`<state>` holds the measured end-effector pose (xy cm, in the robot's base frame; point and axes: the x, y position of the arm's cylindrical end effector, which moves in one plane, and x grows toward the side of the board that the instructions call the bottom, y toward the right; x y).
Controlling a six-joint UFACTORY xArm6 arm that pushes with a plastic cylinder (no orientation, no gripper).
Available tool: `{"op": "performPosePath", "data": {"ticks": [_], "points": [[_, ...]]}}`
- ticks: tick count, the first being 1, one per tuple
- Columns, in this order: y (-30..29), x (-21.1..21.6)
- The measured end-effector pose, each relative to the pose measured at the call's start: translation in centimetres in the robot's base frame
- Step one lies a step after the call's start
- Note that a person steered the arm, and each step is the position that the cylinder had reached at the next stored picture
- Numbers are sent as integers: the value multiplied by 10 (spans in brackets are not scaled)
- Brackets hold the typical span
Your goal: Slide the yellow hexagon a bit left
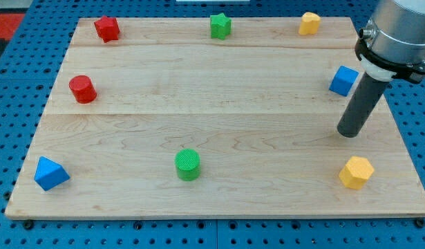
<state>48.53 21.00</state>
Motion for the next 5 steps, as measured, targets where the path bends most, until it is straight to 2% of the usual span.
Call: {"op": "performPosePath", "data": {"ticks": [1, 2, 3, 4, 5], "points": [[0, 0], [34, -7], [69, 24], [92, 98], [31, 96]]}}
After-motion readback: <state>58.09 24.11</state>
